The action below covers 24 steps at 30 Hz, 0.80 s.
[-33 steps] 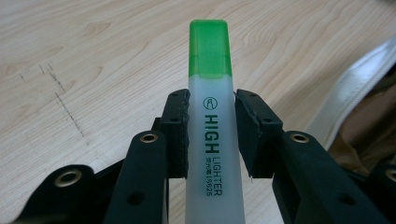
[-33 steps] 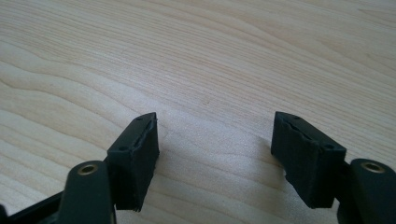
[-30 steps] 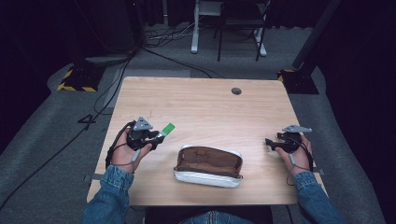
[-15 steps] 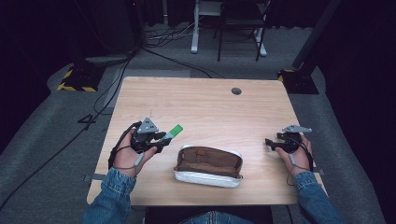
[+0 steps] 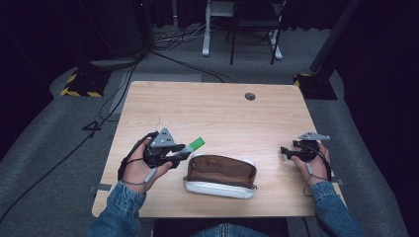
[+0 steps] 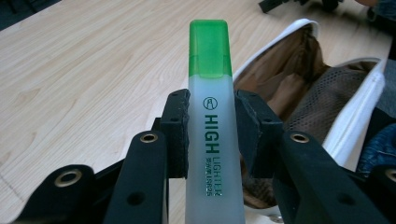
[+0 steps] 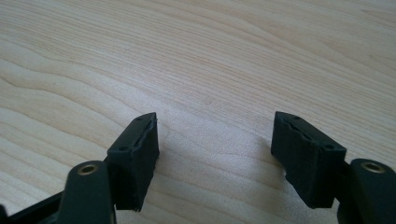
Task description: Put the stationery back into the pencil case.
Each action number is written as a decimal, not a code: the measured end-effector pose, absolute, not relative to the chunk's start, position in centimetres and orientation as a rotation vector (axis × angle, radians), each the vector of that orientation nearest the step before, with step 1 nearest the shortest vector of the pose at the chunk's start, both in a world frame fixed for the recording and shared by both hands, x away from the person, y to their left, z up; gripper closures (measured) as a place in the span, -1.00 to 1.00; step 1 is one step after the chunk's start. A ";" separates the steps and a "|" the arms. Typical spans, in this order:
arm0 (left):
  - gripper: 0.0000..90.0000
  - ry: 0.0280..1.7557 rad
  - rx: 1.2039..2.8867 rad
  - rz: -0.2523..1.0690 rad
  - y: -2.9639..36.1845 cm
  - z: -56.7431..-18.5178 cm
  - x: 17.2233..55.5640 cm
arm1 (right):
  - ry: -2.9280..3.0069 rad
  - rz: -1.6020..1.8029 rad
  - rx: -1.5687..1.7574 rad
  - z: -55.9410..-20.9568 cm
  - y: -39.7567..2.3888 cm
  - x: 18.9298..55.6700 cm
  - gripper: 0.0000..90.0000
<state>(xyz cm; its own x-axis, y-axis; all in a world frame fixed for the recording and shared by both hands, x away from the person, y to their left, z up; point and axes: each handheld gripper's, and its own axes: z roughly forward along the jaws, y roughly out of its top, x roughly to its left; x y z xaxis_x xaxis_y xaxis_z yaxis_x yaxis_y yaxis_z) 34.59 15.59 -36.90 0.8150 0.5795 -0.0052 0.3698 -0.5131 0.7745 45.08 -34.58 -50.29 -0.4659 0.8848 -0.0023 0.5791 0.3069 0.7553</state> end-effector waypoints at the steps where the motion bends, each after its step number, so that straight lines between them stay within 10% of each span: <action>1: 0.47 0.686 2.169 0.321 15.4 -36.8 34.5 | 2.160 0.984 1.302 -50.3 -34.6 45.1 -0.28; 24: 0.47 0.464 2.263 0.223 11.1 -37.6 34.2 | 2.164 0.986 1.298 -50.3 -34.5 45.1 -0.28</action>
